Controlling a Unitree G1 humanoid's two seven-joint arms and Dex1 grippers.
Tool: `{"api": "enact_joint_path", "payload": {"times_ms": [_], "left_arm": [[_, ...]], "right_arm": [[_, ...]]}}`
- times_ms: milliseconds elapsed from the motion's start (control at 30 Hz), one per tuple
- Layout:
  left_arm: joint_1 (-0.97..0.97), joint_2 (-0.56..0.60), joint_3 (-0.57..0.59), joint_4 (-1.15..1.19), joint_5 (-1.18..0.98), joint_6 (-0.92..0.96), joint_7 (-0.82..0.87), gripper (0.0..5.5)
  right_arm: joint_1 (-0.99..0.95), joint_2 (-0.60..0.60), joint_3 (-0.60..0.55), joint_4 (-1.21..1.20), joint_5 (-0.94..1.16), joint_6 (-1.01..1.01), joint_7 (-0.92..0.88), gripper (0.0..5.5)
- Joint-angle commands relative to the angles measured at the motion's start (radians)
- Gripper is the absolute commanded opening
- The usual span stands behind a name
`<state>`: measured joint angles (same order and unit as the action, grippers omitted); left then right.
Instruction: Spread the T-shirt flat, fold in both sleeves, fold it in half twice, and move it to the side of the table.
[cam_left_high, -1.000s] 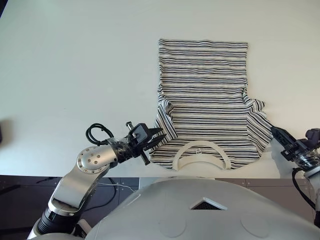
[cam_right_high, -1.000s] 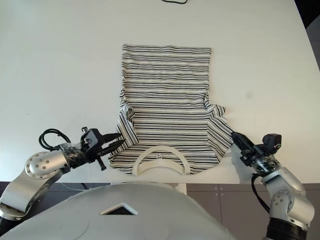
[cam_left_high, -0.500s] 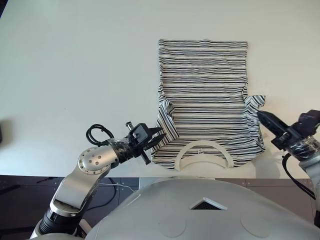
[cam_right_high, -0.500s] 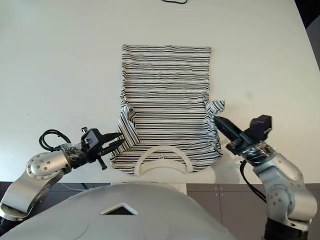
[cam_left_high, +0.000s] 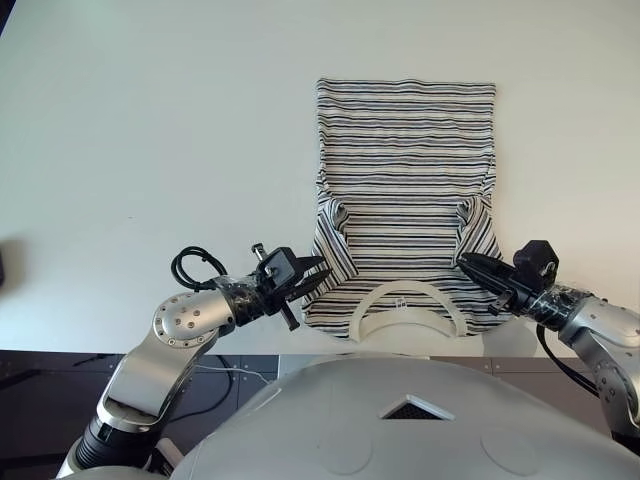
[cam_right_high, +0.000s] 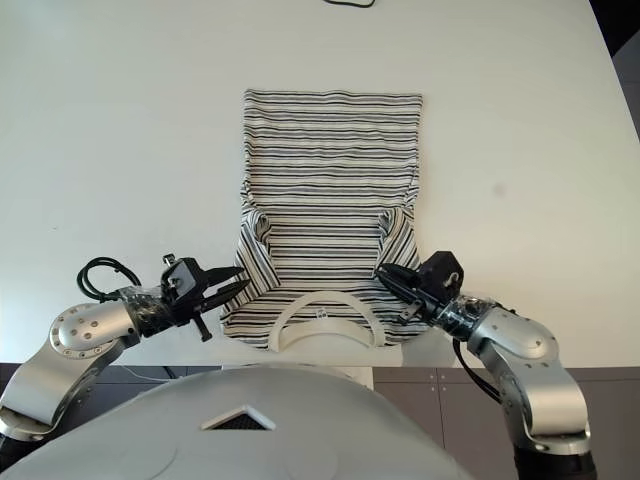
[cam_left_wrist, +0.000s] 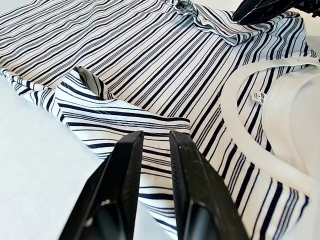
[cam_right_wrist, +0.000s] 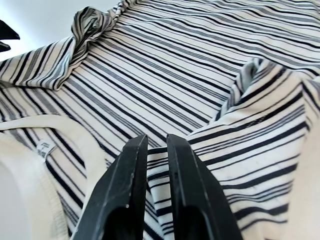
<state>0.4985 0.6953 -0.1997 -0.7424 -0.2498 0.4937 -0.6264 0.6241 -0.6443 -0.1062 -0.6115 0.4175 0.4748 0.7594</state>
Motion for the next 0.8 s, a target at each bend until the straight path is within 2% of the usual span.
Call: {"api": "enact_joint_path", "payload": {"times_ms": [33, 167, 267, 433, 633, 800], "left_arm": [[0.018, 0.045, 0.051, -0.046, -0.001, -0.021, -0.028, 0.96], [0.11, 0.132, 0.187, -0.022, 0.044, -0.168, -0.106, 0.96], [0.24, 0.208, 0.251, 0.123, 0.214, -0.481, -0.145, 0.96], [0.275, 0.187, 0.25, 0.274, 0.363, -0.815, -0.098, 0.96], [0.249, 0.187, 0.186, 0.468, 0.581, -1.142, -0.02, 0.96], [0.19, 0.155, 0.15, 0.498, 0.692, -1.252, 0.061, 1.69]], "right_arm": [[0.036, -0.051, -0.084, -0.047, 0.085, 0.007, 0.079, 0.64], [0.077, -0.096, -0.274, 0.056, 0.127, -0.032, 0.17, 0.64], [0.162, -0.14, -0.363, 0.179, 0.011, -0.187, 0.256, 0.64], [0.22, -0.176, -0.315, 0.244, -0.138, -0.367, 0.335, 1.4], [0.225, -0.182, -0.288, 0.303, -0.226, -0.484, 0.353, 1.4], [0.193, -0.181, -0.269, 0.313, -0.229, -0.479, 0.353, 1.43]]}}
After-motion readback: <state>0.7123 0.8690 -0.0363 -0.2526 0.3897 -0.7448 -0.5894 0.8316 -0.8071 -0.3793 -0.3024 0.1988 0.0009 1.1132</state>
